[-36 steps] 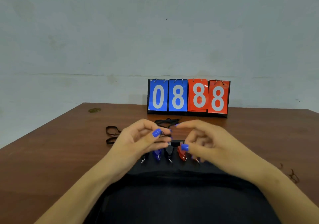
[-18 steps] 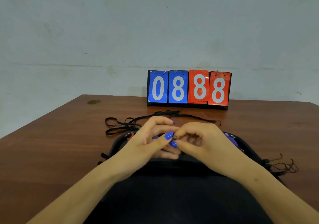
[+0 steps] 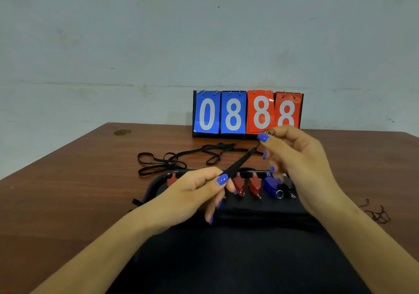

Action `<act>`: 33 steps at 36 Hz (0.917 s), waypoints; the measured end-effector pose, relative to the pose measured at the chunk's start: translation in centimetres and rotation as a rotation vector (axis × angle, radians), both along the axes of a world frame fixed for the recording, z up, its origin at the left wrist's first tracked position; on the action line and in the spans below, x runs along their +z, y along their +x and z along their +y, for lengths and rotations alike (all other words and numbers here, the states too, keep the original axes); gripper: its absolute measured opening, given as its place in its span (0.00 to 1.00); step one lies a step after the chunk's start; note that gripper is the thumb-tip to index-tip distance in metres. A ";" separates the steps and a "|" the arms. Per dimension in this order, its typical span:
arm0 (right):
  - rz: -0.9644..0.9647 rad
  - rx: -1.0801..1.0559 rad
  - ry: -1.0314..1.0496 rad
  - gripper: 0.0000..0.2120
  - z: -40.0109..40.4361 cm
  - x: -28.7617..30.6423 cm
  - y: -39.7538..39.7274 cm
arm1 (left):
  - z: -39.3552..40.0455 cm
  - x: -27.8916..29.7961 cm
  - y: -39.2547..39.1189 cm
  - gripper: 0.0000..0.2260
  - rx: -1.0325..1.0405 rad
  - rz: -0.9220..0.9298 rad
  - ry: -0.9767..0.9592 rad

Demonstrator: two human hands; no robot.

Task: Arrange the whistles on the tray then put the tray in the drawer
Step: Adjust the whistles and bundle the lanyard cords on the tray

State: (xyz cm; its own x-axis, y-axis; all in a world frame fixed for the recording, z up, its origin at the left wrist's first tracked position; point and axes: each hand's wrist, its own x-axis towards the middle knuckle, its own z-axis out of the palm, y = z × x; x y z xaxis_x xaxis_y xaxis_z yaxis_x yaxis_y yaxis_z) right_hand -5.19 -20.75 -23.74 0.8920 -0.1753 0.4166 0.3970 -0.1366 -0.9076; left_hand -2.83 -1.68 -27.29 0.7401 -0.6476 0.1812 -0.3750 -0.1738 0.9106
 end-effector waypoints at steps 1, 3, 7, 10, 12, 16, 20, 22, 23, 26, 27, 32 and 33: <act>0.016 -0.013 0.038 0.03 -0.2 0.1 0.1 | 0.1 0.1 0.0 0.10 0.008 0.012 -0.018; 0.032 -0.026 0.115 0.05 -0.7 0.5 0.1 | 0.2 0.2 0.2 0.13 0.038 0.026 -0.050; 0.041 -0.084 0.242 0.06 -1.8 1.2 0.3 | 0.5 0.4 0.6 0.16 0.142 0.024 -0.111; 0.041 -0.149 0.331 0.06 -2.7 1.5 0.7 | 0.9 0.5 1.2 0.14 0.245 0.037 -0.146; 0.039 -0.179 0.395 0.05 -3.4 1.6 0.8 | 1.2 0.6 1.5 0.14 0.302 0.055 -0.168; 0.040 -0.208 0.498 0.04 -4.4 1.6 1.0 | 1.7 0.8 2.0 0.13 0.358 0.051 -0.218; 0.049 -0.224 0.552 0.04 -4.9 1.4 1.2 | 2.2 0.7 2.5 0.12 0.393 -0.003 -0.168; 0.049 -0.234 0.584 0.04 -5.3 1.2 1.3 | 2.4 0.6 2.7 0.11 0.425 -0.075 -0.109; 0.048 -0.240 0.602 0.04 -5.5 1.1 1.4 | 2.4 0.5 2.8 0.11 0.446 -0.112 -0.079; 0.050 -0.272 0.661 0.05 -6.2 1.0 1.7 | 2.6 0.4 3.0 0.13 0.480 -0.135 -0.054; 0.051 -0.284 0.679 0.05 -6.5 0.9 1.8 | 2.7 0.4 3.1 0.14 0.478 -0.112 -0.057; 0.049 -0.342 0.764 0.07 -8.0 0.7 2.4 | 3.0 0.7 3.4 0.15 0.488 -0.067 -0.070; 0.047 -0.358 0.781 0.07 -8.4 0.6 2.5 | 3.0 0.7 3.5 0.15 0.503 -0.085 -0.059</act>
